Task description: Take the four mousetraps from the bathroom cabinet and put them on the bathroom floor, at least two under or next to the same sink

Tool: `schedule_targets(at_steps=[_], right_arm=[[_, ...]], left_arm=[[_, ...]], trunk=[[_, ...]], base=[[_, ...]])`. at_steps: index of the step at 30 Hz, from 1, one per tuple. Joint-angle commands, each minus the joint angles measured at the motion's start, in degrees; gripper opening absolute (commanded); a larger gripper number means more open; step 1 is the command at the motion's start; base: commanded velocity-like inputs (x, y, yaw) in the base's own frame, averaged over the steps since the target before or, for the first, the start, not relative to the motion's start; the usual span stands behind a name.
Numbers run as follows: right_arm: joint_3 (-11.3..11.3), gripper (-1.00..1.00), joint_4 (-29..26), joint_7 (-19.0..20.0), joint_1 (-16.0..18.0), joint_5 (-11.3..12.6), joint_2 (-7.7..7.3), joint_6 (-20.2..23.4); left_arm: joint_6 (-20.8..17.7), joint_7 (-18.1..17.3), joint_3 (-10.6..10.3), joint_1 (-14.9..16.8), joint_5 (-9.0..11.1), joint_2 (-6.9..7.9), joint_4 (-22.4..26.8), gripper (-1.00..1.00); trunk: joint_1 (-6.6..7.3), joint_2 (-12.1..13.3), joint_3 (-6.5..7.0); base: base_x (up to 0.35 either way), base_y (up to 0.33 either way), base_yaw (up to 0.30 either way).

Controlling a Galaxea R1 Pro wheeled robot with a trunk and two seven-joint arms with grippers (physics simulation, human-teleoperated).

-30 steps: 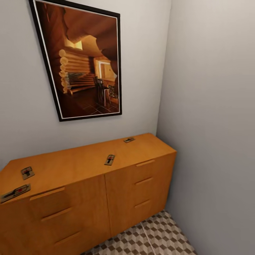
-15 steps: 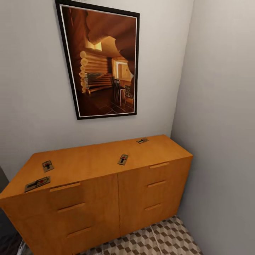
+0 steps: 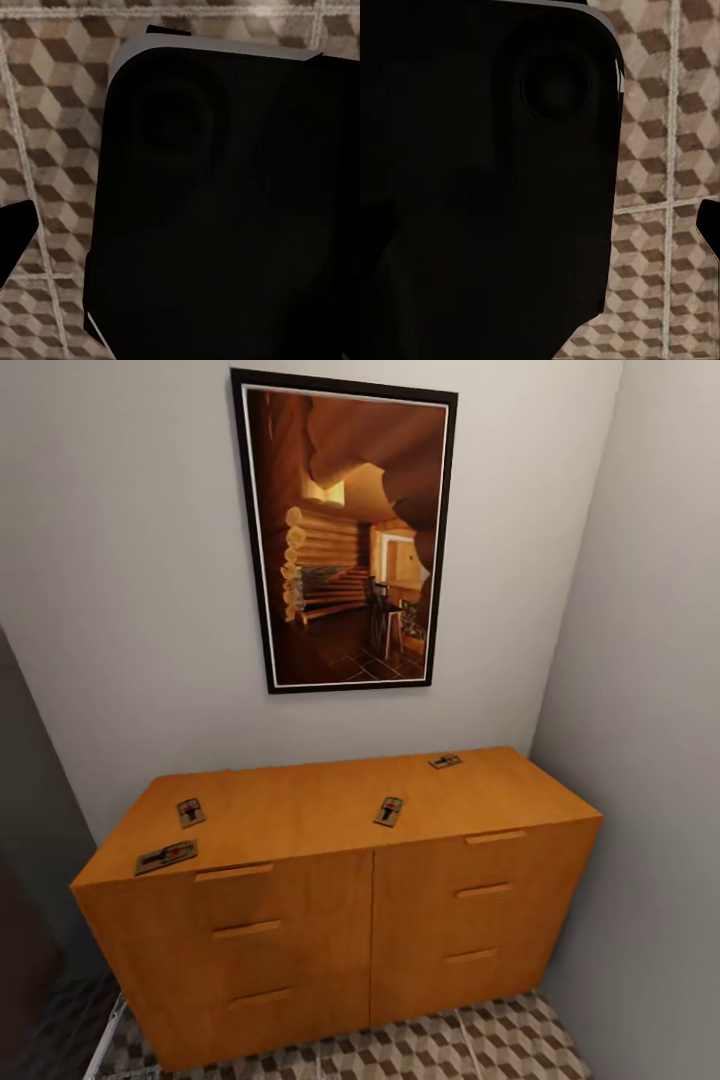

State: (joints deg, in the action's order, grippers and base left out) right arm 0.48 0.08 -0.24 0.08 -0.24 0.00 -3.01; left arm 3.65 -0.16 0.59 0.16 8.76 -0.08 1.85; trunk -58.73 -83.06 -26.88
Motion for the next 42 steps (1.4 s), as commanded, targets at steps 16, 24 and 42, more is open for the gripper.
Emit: schedule_targets(at_steps=[16, 24, 42], right_arm=[[0.0, 1.0, 0.0, 0.0, 0.0, 0.0, 0.0, -0.2], [0.0, 1.0, 0.0, 0.0, 0.0, 0.0, 0.0, -0.2], [0.0, 1.0, 0.0, 0.0, 0.0, 0.0, 0.0, -0.2]], left_arm=[[0.1, 0.0, 0.0, 0.0, 0.4, -0.01, 0.0, 1.0], [0.1, 0.0, 0.0, 0.0, 0.4, -0.01, 0.0, 1.0], [0.1, 0.0, 0.0, 0.0, 0.4, -0.01, 0.0, 1.0]], trunk=[[0.0, 0.0, -0.05], [0.0, 0.0, -0.05], [0.0, 0.0, -0.05]], base=[[0.0, 0.0, 0.27], [0.0, 0.0, 0.243], [0.0, 0.0, 0.041]])
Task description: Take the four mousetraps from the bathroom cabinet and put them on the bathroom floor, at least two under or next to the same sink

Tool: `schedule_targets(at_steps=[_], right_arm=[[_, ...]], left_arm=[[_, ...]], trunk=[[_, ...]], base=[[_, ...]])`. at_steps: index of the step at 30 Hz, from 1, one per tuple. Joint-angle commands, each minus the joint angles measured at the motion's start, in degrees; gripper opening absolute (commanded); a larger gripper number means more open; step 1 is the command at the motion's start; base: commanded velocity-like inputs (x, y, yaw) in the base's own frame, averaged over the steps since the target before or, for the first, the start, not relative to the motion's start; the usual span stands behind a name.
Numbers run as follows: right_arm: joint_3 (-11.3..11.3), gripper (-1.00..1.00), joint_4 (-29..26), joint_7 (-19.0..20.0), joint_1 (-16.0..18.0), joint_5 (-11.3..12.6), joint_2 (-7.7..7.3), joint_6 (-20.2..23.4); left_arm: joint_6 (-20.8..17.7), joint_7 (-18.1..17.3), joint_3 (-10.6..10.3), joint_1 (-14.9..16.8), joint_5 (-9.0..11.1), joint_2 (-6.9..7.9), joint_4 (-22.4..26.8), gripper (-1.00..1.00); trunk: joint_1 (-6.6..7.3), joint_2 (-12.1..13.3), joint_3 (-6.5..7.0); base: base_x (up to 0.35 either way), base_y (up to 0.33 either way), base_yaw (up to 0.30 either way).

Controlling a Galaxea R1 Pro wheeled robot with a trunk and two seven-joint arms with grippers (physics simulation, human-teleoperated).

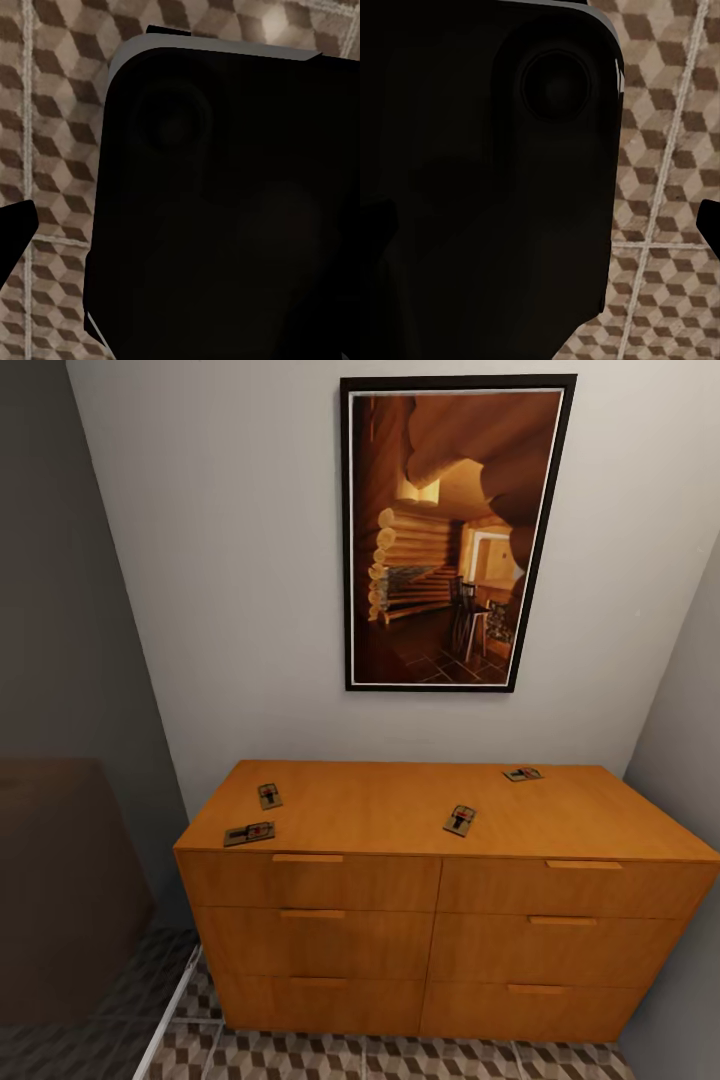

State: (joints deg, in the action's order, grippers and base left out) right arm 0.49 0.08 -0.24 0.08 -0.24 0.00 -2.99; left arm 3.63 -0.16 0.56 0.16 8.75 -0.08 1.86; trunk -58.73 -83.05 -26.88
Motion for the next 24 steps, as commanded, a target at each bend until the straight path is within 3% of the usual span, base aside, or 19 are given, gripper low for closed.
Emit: schedule_targets(at_steps=[1, 24], right_arm=[[0.0, 1.0, 0.0, 0.0, 0.0, 0.0, 0.0, -0.2], [-0.1, 1.0, 0.0, 0.0, 0.0, 0.1, 0.05, -0.2]], left_arm=[[0.2, 0.0, 0.0, 0.0, 0.4, -0.01, 0.0, 1.0], [0.2, 0.0, 0.0, 0.0, 0.4, -0.01, 0.0, 1.0]], trunk=[[0.0, 0.0, -0.05], [0.0, 0.0, -0.05]], base=[[0.0, 0.0, 0.004], [0.0, 0.0, 0.001]])
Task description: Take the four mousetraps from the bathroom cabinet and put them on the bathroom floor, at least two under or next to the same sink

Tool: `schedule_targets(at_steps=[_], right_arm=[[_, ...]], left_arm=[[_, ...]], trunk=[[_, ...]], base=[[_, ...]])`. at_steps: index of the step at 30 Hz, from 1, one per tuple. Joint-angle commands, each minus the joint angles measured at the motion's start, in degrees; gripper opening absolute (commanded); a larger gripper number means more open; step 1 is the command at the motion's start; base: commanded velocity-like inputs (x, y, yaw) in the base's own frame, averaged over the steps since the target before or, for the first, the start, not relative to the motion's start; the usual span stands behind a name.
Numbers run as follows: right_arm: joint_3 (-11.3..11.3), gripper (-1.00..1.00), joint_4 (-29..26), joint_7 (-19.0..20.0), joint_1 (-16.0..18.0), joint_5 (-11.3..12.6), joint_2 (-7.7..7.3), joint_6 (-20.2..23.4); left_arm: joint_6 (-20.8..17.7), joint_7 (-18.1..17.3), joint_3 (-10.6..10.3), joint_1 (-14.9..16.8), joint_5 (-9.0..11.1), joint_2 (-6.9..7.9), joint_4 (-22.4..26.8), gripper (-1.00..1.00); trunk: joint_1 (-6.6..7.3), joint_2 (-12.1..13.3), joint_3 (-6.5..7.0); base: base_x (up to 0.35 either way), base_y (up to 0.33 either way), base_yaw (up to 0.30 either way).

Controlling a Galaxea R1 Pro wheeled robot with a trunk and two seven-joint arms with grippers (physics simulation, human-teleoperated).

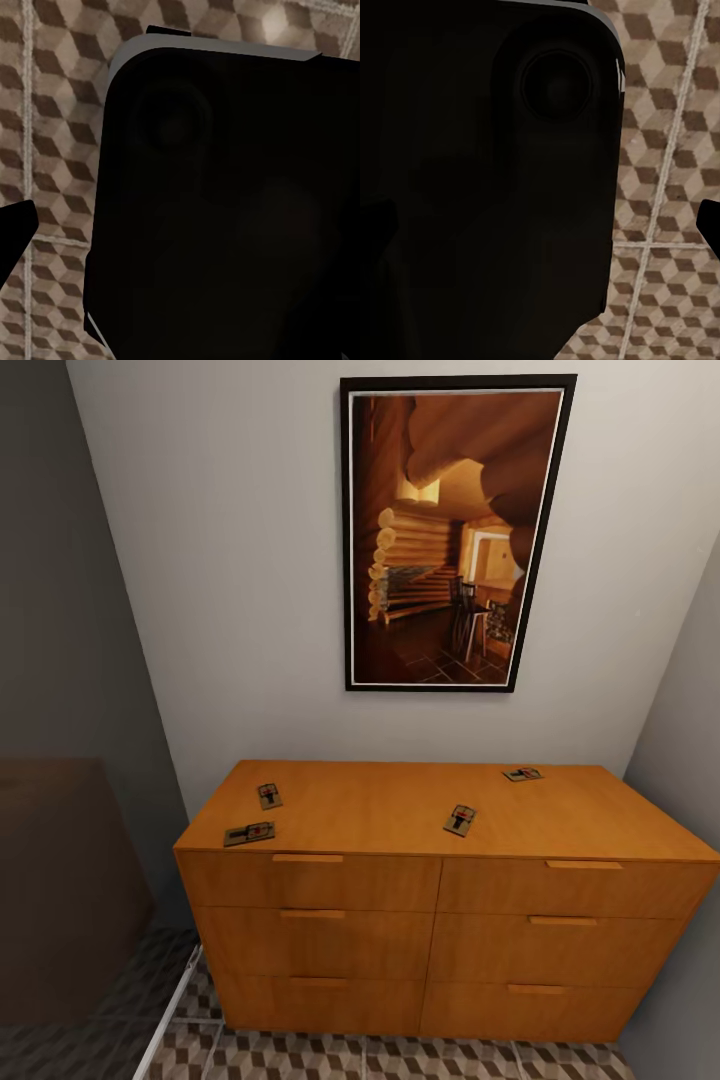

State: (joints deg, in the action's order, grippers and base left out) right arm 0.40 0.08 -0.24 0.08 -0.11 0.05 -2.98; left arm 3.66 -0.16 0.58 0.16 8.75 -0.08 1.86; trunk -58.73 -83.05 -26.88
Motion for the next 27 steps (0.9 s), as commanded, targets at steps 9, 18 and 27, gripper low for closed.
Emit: schedule_targets(at_steps=[9, 18, 27], right_arm=[[-0.1, 1.0, 0.0, 0.0, 0.0, 0.1, 0.04, -0.2], [0.2, 1.0, 0.0, 0.0, 0.0, -0.2, 0.04, -0.1], [0.3, 1.0, 0.0, 0.1, 0.0, -0.3, -0.02, 0.0]], left_arm=[[0.2, 0.0, 0.0, 0.0, 0.4, -0.03, 0.0, 1.0], [0.3, 0.0, 0.0, 0.0, 0.4, -0.03, 0.0, 1.0], [0.3, 0.0, 0.1, 0.0, 0.4, -0.01, 0.0, 1.0]], trunk=[[0.0, 0.0, -0.05], [0.0, 0.0, -0.05], [0.0, 0.0, -0.05]], base=[[0.0, 0.0, 0.0], [0.0, 0.0, 0.0], [0.0, 0.0, 0.0]])
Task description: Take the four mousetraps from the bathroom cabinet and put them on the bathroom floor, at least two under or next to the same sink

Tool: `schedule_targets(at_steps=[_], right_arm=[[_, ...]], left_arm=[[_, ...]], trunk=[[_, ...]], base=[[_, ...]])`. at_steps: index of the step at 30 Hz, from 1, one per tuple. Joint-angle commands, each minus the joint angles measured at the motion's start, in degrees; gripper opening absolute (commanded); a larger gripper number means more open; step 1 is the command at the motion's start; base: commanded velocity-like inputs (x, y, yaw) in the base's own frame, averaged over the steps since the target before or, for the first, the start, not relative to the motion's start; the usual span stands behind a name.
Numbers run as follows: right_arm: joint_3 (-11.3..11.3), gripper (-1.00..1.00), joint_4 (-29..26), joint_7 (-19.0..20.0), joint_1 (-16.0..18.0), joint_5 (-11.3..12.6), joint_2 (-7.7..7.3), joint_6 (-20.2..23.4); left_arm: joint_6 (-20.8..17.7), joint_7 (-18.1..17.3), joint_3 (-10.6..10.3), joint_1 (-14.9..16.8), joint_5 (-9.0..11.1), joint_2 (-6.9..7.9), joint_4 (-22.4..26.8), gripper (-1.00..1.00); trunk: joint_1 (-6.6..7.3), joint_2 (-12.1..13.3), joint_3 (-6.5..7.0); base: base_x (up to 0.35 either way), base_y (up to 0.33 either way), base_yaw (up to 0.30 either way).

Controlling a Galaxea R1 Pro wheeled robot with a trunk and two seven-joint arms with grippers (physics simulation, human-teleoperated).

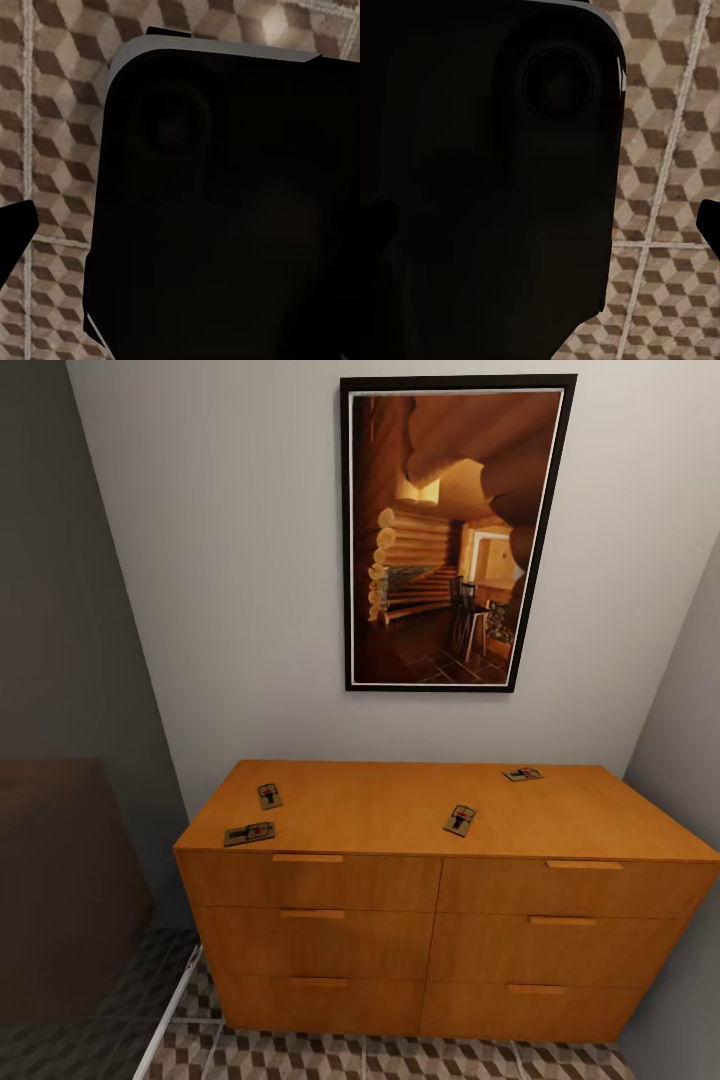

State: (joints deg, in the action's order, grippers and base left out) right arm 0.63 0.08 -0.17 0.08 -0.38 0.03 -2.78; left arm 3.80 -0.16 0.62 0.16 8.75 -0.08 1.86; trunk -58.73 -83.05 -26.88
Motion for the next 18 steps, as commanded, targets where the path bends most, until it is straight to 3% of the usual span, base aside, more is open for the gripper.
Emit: schedule_targets(at_steps=[1, 18], right_arm=[[0.1, 1.0, 0.0, 0.0, 0.0, 0.0, 0.0, -0.2], [0.2, 1.0, 0.0, 0.1, 0.0, -0.1, 0.0, -0.1]], left_arm=[[0.2, 0.0, 0.0, 0.0, 0.4, -0.01, 0.0, 1.0], [0.2, 0.0, 0.0, 0.0, 0.4, -0.08, 0.0, 1.0]], trunk=[[0.0, 0.0, -0.05], [0.0, 0.0, -0.05]], base=[[0.0, 0.0, 0.0], [0.0, 0.0, 0.0]])
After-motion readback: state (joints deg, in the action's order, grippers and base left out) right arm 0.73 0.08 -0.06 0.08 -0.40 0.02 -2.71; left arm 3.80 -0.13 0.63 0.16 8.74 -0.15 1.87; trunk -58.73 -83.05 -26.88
